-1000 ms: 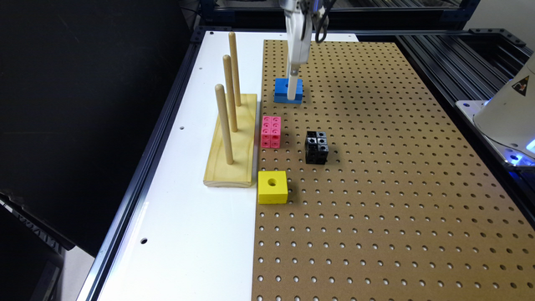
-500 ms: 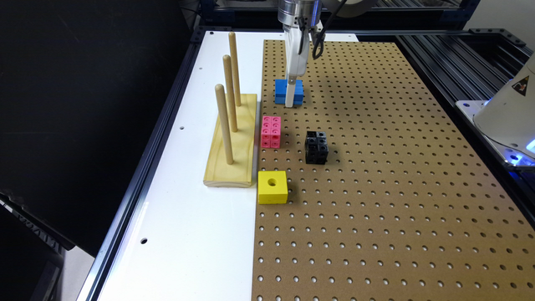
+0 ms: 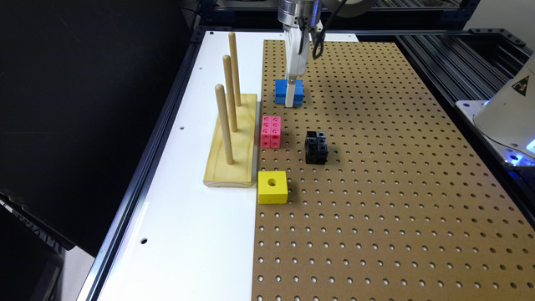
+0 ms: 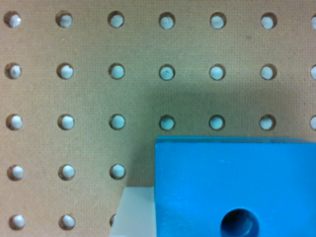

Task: Pick up blue block.

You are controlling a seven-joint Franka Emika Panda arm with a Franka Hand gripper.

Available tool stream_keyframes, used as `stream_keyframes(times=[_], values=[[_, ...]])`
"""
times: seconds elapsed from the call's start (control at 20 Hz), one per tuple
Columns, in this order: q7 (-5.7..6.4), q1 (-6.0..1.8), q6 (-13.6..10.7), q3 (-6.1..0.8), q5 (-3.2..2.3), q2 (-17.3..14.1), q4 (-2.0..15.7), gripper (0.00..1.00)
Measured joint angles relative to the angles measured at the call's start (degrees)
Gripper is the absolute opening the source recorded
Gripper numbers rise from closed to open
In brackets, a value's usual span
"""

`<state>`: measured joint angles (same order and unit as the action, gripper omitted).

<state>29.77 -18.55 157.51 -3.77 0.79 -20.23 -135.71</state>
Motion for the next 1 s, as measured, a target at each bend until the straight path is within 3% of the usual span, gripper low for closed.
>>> stream_keyframes(times=[0.4,0.65,0.85,1.0], values=[[0.00,0.01,-3.1,-0.17,0.00,3.1,-0.01,0.00],[0.03,0.02,-8.7,-0.39,0.00,8.4,-0.10,0.00],[0.13,0.02,-9.7,-0.71,0.00,9.7,-0.09,0.00],[0.32,0.02,-12.5,-0.98,0.00,12.6,-0.09,0.00]])
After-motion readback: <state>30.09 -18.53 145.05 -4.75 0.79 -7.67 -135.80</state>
